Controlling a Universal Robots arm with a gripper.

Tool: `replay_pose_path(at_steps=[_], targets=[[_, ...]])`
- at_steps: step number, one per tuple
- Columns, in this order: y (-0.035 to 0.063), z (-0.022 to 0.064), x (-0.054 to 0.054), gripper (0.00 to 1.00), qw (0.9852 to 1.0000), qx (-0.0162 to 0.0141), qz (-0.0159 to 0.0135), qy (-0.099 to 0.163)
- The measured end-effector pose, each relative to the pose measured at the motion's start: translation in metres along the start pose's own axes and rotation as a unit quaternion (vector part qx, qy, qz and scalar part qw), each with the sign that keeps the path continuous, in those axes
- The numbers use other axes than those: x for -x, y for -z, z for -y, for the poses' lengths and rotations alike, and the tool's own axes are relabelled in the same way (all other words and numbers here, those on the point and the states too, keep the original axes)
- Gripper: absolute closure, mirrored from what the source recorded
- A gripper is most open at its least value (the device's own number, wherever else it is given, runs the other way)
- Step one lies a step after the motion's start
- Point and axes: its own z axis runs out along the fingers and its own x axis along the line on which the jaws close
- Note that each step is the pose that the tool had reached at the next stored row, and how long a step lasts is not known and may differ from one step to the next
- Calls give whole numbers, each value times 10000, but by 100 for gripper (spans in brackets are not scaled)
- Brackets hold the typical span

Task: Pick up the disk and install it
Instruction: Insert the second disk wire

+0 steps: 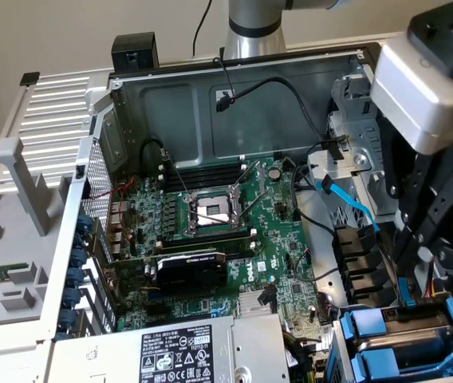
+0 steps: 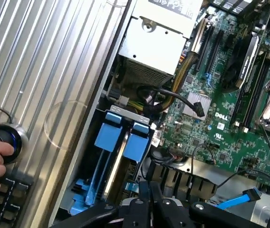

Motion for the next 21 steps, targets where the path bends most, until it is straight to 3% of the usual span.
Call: replay_pose_path(at_steps=[5, 10, 16, 21], targets=[[0, 0, 0, 85, 9990, 33, -15, 451], [0, 0, 0, 85, 9959, 66, -31, 903], [0, 0, 0, 85, 9895, 107, -46, 1441], [-1, 0, 0, 85, 9818, 136, -58, 1892]])
